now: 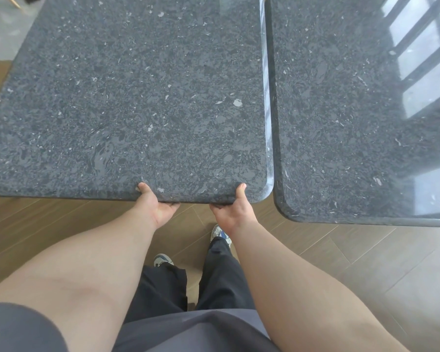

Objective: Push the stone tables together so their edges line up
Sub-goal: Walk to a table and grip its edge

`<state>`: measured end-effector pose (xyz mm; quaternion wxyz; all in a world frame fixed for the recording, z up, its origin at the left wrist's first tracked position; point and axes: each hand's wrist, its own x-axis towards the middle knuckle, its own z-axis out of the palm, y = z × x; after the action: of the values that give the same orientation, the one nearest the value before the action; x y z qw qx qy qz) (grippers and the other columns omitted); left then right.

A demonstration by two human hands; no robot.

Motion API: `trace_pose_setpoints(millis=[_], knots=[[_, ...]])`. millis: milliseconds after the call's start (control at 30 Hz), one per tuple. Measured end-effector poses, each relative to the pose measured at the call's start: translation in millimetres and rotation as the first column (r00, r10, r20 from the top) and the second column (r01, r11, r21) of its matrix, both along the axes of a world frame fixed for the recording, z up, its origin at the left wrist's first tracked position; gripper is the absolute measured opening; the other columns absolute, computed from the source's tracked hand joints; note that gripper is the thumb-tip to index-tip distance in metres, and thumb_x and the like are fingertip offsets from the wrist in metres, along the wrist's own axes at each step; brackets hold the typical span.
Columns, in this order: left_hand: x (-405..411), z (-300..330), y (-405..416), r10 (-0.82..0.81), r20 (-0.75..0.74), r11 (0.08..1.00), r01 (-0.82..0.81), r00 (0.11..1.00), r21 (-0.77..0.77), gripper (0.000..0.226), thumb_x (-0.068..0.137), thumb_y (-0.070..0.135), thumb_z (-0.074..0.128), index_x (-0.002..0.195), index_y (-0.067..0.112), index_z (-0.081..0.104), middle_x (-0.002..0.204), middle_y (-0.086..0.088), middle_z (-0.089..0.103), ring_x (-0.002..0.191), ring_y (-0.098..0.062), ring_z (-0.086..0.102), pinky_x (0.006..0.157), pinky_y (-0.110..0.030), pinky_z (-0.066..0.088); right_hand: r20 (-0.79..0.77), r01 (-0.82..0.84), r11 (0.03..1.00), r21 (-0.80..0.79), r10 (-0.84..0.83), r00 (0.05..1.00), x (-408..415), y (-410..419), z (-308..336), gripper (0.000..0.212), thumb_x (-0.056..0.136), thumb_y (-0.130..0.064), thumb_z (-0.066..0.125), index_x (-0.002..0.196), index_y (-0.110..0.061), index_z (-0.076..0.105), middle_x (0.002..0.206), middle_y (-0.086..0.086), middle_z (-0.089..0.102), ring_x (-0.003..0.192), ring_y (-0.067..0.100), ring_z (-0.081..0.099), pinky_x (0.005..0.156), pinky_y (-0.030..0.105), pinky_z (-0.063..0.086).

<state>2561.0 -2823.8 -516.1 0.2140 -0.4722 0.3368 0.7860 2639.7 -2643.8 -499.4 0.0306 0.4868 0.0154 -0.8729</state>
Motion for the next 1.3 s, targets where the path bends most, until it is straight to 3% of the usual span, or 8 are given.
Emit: trace_pose_setpoints(millis=[167,333,533,700,833,967,1133,1300], knots=[[17,6,-3,-0.003,0.004,1.0,0.003,1.0,-0.029,0.083,0.097,0.073,0.029,0.149,0.01,0.042,0.146,-0.019,0.053,0.129,-0.037,0.055,0.093,-0.056,0.05,0.0,-0.004,1.0,0.017,0.004,1.0,16,-4,4,0.076,0.093,-0.049,0.064,0.151,-0.008,0.037,0.152,0.018,0.047,0.135,0.037,0.05,0.103,0.051,0.046],[36,7,-9,-0.002,0.01,0.999,0.002,1.0,-0.042,0.082,0.097,0.073,0.029,0.15,0.011,0.041,0.143,-0.019,0.054,0.115,-0.037,0.06,0.092,-0.056,0.051,0.012,0.003,1.0,0.015,-0.003,1.0,35,-10,10,0.072,0.095,-0.047,0.062,0.151,-0.009,0.037,0.152,0.017,0.048,0.136,0.036,0.05,0.113,0.05,0.042],[56,16,-14,0.022,0.059,0.999,-0.019,0.998,-0.048,0.071,0.099,0.071,0.032,0.136,0.013,0.049,0.121,-0.019,0.062,0.107,-0.038,0.062,0.084,-0.057,0.054,0.052,-0.003,1.0,-0.012,0.004,0.999,54,-14,22,0.07,0.098,-0.047,0.058,0.153,-0.011,0.035,0.154,0.018,0.044,0.14,0.036,0.045,0.118,0.051,0.035],[57,19,-17,0.053,0.09,0.998,-0.054,0.995,0.012,0.068,0.099,0.067,0.037,0.135,0.012,0.053,0.131,-0.021,0.061,0.118,-0.041,0.06,0.098,-0.06,0.05,0.075,0.011,0.996,-0.085,-0.005,0.997,55,-8,21,0.07,0.097,-0.044,0.062,0.152,-0.009,0.036,0.151,0.021,0.046,0.136,0.038,0.048,0.116,0.053,0.038],[60,19,-22,0.072,0.105,0.997,-0.075,0.992,0.027,0.067,0.099,0.066,0.039,0.136,0.011,0.051,0.133,-0.022,0.059,0.119,-0.042,0.059,0.096,-0.06,0.051,0.082,0.01,0.995,-0.099,-0.001,0.997,58,-9,17,0.075,0.094,-0.044,0.067,0.153,-0.011,0.033,0.15,0.022,0.046,0.134,0.04,0.049,0.112,0.053,0.041],[66,17,-26,0.067,0.112,0.995,-0.074,0.991,0.066,0.067,0.099,0.066,0.041,0.137,0.012,0.052,0.137,-0.02,0.058,0.125,-0.042,0.056,0.109,-0.059,0.044,0.071,0.009,0.997,-0.08,-0.003,0.997,59,-11,14,0.075,0.093,-0.047,0.066,0.152,-0.01,0.036,0.144,0.023,0.051,0.128,0.04,0.054,0.098,0.052,0.05],[64,16,-34,0.004,0.15,0.994,-0.02,0.989,0.108,0.069,0.097,0.067,0.046,0.131,0.008,0.053,0.134,-0.021,0.059,0.119,-0.043,0.056,0.114,-0.058,0.039,0.11,0.036,0.999,-0.024,-0.033,0.993,56,-15,15,0.075,0.094,-0.05,0.064,0.151,-0.009,0.037,0.145,0.021,0.053,0.128,0.036,0.055,0.112,0.049,0.042],[55,33,-39,-0.076,0.265,0.993,0.049,0.961,0.108,0.069,0.1,0.064,0.044,0.135,0.005,0.045,0.134,-0.024,0.054,0.136,-0.042,0.048,0.118,-0.056,0.036,0.2,0.079,0.997,0.014,-0.081,0.977,50,-26,31,0.066,0.099,-0.044,0.059,0.149,-0.006,0.041,0.145,0.02,0.054,0.131,0.036,0.054,0.114,0.05,0.04]])
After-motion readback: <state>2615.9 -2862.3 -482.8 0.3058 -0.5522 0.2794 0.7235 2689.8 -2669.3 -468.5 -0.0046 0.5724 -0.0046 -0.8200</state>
